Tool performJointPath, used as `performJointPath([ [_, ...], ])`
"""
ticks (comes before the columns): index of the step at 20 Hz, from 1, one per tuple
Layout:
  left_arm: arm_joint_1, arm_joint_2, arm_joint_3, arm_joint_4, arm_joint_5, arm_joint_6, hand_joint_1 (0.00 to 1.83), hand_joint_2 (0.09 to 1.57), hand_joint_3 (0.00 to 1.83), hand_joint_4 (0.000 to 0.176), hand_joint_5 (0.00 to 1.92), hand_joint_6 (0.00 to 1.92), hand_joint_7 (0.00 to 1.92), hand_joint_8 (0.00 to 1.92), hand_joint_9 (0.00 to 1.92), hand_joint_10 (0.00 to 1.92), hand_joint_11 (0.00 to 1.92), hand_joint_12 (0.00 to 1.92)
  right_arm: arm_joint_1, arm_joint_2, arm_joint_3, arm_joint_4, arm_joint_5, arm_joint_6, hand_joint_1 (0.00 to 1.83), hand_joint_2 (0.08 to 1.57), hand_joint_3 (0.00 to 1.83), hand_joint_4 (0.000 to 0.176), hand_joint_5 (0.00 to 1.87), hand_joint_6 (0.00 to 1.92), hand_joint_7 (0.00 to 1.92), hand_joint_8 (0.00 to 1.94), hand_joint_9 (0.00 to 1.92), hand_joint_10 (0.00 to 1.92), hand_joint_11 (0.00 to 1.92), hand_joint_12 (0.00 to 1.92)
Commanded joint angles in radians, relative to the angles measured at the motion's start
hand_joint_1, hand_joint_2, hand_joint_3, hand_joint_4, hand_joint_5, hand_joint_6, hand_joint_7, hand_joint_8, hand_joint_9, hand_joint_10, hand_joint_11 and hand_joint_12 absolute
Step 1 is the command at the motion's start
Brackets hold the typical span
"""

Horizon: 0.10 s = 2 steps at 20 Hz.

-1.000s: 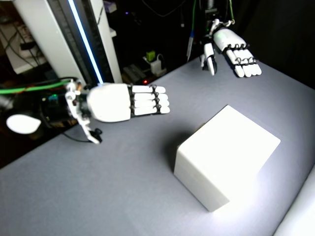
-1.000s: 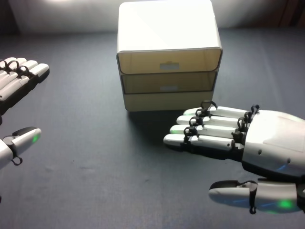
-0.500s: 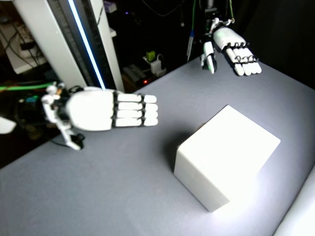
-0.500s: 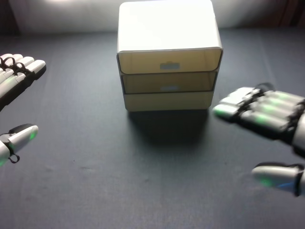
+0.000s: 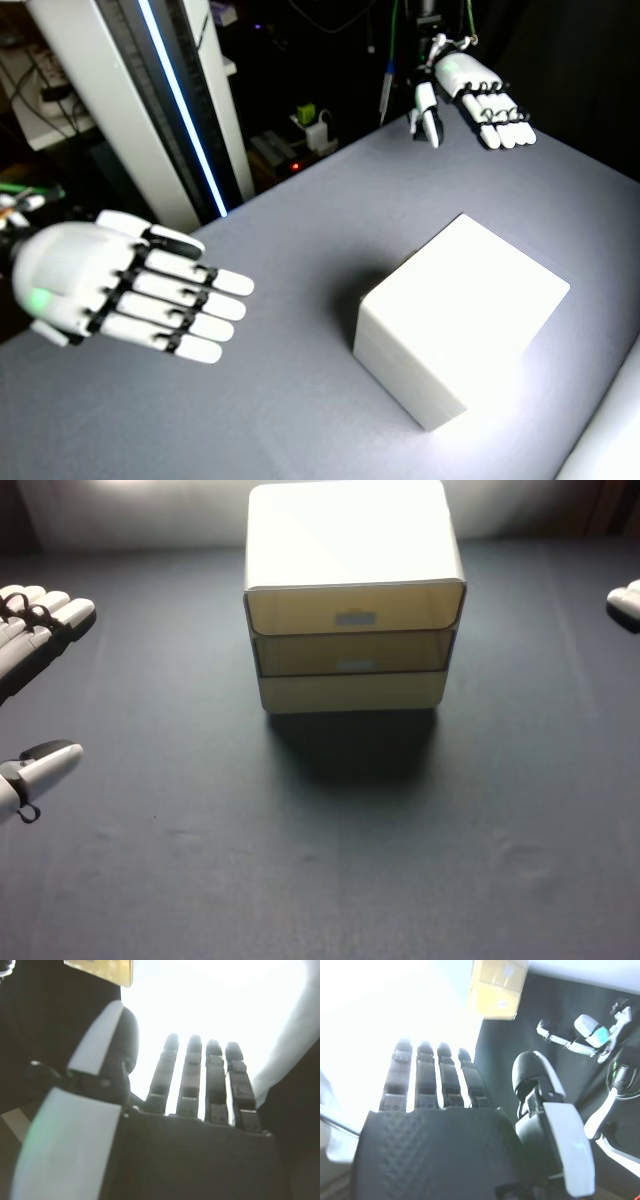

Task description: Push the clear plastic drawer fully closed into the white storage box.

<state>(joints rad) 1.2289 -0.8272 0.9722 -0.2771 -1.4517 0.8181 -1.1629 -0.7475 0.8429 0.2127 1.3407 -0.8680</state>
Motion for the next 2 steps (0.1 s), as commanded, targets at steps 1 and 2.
performJointPath([
  [1,-0.001,0.014,0.001,-0.013,-0.138,0.003,0.39,1.35,0.00,0.047,0.00,0.00,0.00,0.00,0.00,0.00,0.00,0.00,-0.002,0.009,0.000,0.032,0.147,-0.003,0.20,1.41,0.00,0.000,0.00,0.00,0.00,0.00,0.00,0.00,0.00,0.00],
  [2,-0.001,0.016,-0.002,-0.014,-0.144,0.008,0.31,1.34,0.00,0.048,0.00,0.00,0.00,0.00,0.00,0.00,0.00,0.00,-0.010,0.011,0.000,0.046,0.164,-0.003,0.22,1.39,0.00,0.000,0.00,0.00,0.00,0.00,0.00,0.00,0.00,0.00],
])
